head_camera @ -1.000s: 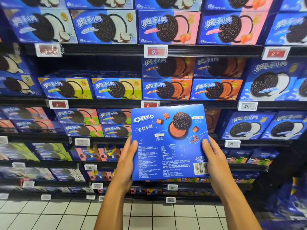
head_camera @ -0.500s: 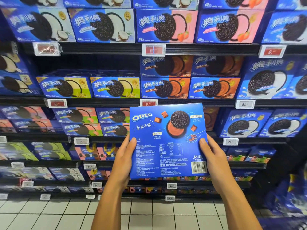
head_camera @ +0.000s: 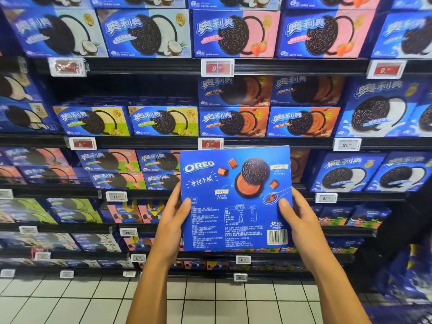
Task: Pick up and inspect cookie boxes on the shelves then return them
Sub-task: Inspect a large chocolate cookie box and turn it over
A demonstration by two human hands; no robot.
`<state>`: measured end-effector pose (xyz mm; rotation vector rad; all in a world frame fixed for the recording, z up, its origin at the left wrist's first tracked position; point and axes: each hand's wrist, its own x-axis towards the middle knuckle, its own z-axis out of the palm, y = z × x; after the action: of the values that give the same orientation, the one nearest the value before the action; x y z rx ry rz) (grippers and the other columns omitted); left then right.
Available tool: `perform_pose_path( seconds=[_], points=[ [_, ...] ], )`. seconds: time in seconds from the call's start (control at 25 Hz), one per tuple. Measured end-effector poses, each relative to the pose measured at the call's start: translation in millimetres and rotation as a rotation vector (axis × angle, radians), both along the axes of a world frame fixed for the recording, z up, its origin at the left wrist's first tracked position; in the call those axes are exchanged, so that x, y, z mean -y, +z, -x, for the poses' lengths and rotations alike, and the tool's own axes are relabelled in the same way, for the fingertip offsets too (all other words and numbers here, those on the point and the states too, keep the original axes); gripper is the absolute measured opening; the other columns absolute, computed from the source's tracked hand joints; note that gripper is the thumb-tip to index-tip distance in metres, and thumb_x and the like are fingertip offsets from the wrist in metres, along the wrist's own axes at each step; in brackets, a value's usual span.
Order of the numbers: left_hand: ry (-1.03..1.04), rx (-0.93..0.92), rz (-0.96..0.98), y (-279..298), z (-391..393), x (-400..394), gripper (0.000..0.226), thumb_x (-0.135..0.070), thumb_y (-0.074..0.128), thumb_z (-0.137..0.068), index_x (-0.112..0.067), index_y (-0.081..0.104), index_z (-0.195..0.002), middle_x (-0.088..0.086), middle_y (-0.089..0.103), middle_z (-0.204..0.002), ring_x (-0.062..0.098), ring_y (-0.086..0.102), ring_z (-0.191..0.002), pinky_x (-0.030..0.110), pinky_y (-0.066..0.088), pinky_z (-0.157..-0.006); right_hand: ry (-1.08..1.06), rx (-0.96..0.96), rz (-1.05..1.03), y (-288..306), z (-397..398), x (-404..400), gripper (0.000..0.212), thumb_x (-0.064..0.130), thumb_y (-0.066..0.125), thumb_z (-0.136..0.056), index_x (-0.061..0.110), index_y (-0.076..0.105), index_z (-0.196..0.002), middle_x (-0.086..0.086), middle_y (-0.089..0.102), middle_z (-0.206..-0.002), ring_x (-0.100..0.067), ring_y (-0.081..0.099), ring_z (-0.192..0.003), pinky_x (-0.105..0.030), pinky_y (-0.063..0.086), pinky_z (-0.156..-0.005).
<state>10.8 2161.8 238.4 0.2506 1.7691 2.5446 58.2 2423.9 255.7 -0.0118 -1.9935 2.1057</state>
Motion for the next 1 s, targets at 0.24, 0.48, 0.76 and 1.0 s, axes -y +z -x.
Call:
perform_pose_path(
  seconds=[0.24,0.48,0.76,1.0],
  points=[
    [0.212,-0.205,0.300,6,-3,1,0.050,-0.009,0.056,-0.097,-0.040,0.048,-0.135,-0.025,0.066,-0.121,-0.007,0.060,-0.110,0.013,0.052,-0.088,-0.062,-0.100,-0.242,0,-4,-1,0.038,0.009,0.062,-0.096,0.029,0.060,-0.128,0.021,0.070,-0.115,0.003,0.065,-0.106,-0.007,0.049,-0.078],
    [0.357,-0.267,0.348,16,-7,-3,0.062,0.013,0.052,-0.094,-0.047,0.061,-0.107,-0.021,0.072,-0.096,-0.006,0.066,-0.089,0.008,0.050,-0.073,-0.174,-0.168,-0.132,10,-1,2,0.041,0.010,0.080,-0.079,0.039,0.068,-0.106,0.017,0.074,-0.107,0.001,0.068,-0.098,-0.008,0.052,-0.071],
    [0.413,-0.276,0.270,17,-10,-1,0.049,0.015,0.054,-0.091,-0.033,0.061,-0.103,-0.004,0.068,-0.100,-0.004,0.067,-0.087,0.008,0.051,-0.072,-0.147,-0.202,-0.078,12,1,4,0.055,0.006,0.080,-0.080,0.025,0.061,-0.128,0.014,0.072,-0.116,-0.005,0.068,-0.109,-0.019,0.057,-0.080],
    [0.378,-0.241,0.085,12,-1,-1,0.031,0.010,0.053,-0.094,-0.016,0.062,-0.109,-0.015,0.073,-0.089,-0.001,0.068,-0.080,0.013,0.054,-0.065,-0.149,-0.241,-0.085,17,-3,3,0.053,0.016,0.081,-0.077,0.031,0.061,-0.124,0.014,0.072,-0.117,-0.003,0.068,-0.106,-0.014,0.055,-0.072]
  ],
)
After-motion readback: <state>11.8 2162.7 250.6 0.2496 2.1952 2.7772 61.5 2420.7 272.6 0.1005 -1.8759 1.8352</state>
